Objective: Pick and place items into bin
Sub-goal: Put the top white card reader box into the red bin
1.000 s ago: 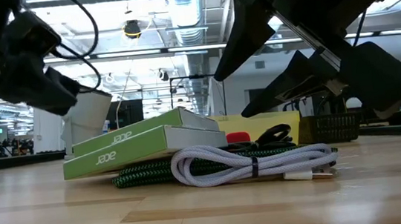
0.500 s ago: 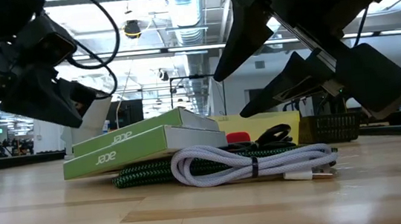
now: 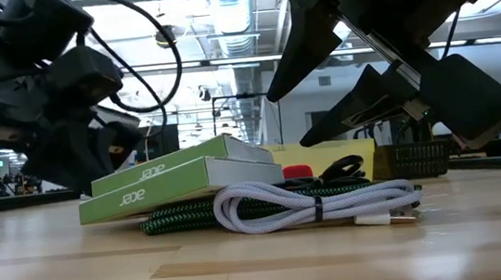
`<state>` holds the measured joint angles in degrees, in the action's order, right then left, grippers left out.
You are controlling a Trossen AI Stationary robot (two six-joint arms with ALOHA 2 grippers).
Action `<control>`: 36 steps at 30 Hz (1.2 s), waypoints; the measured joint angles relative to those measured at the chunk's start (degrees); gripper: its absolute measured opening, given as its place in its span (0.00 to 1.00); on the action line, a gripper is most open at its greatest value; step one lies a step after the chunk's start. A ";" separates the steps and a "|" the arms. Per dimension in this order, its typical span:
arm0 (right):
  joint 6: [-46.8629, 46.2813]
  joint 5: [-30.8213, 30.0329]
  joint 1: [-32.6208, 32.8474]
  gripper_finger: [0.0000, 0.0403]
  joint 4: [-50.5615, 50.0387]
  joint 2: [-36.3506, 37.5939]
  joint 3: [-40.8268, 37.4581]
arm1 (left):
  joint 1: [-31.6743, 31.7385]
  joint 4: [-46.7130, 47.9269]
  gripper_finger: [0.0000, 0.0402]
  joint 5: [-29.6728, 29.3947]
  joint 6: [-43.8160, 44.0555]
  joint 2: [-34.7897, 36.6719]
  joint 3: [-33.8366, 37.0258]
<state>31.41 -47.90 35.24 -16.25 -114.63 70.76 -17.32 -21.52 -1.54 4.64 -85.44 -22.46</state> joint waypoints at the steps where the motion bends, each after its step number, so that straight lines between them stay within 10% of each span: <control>1: 0.01 0.00 0.00 0.56 0.00 0.00 0.00 | 0.00 0.86 0.00 -0.39 -0.01 -0.30 -0.37; 36: 0.01 0.55 -0.11 0.56 0.01 0.02 0.00 | 0.02 4.16 0.00 -1.82 -4.60 -0.93 -4.49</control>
<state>31.42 -47.35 35.14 -16.24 -114.61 70.76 -17.30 -17.36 -3.36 0.04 -86.37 -26.95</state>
